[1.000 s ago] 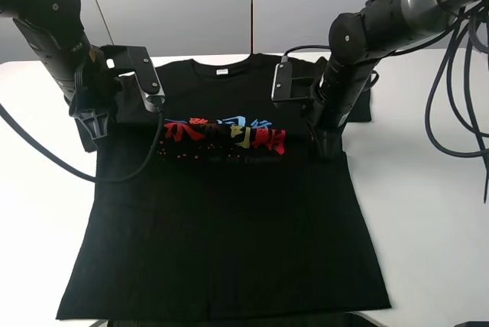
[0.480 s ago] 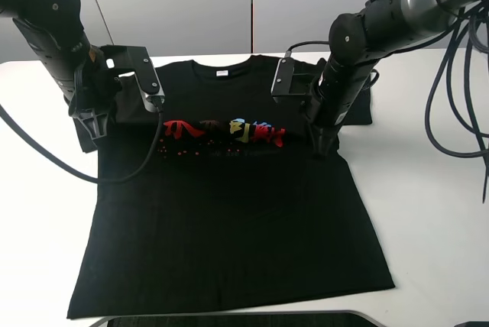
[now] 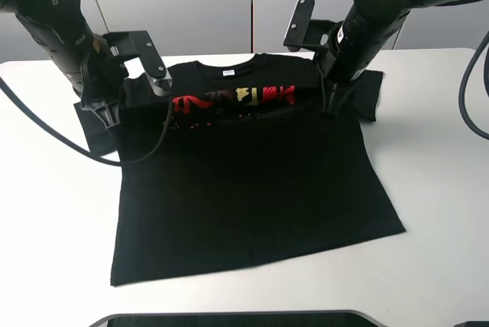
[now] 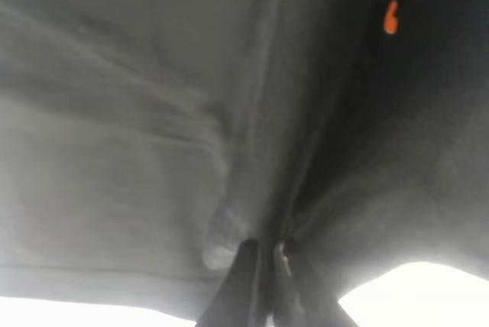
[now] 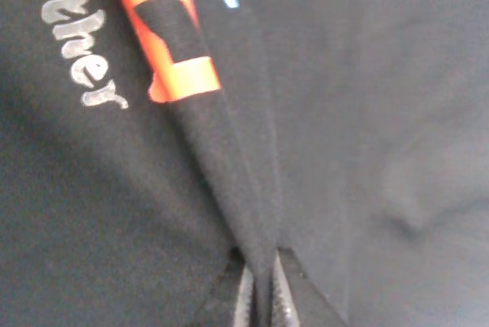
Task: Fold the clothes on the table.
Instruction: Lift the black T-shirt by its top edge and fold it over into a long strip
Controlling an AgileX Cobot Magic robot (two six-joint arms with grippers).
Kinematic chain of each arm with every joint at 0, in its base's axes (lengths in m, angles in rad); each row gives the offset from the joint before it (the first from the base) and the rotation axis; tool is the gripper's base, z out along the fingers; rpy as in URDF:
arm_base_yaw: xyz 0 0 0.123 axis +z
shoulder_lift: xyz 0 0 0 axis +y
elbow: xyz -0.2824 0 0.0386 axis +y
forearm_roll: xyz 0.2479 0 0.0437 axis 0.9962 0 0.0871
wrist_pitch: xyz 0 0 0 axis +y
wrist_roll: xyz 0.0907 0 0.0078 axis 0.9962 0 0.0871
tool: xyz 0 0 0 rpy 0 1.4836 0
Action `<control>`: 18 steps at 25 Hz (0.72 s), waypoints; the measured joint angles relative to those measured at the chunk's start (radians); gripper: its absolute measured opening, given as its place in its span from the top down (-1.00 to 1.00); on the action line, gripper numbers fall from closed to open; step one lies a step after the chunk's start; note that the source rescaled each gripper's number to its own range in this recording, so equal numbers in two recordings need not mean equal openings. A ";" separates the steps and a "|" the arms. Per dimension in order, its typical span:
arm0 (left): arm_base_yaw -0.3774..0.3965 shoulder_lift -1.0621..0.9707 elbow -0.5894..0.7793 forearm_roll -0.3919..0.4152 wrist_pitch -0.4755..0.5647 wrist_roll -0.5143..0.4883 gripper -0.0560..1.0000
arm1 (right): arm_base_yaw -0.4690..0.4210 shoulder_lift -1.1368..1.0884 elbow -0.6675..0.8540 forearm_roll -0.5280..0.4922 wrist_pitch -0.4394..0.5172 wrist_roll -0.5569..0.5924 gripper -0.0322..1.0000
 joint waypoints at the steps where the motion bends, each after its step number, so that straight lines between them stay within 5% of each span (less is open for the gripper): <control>1: 0.000 0.000 -0.018 0.000 -0.010 -0.012 0.89 | 0.000 -0.008 0.000 -0.052 -0.004 0.037 0.92; 10: 0.000 0.000 -0.193 0.012 -0.042 -0.029 0.89 | 0.000 -0.040 -0.029 -0.479 -0.025 0.434 0.93; 18: 0.000 0.000 -0.298 0.099 -0.077 -0.072 0.89 | -0.009 -0.044 -0.179 -0.579 -0.032 0.506 0.94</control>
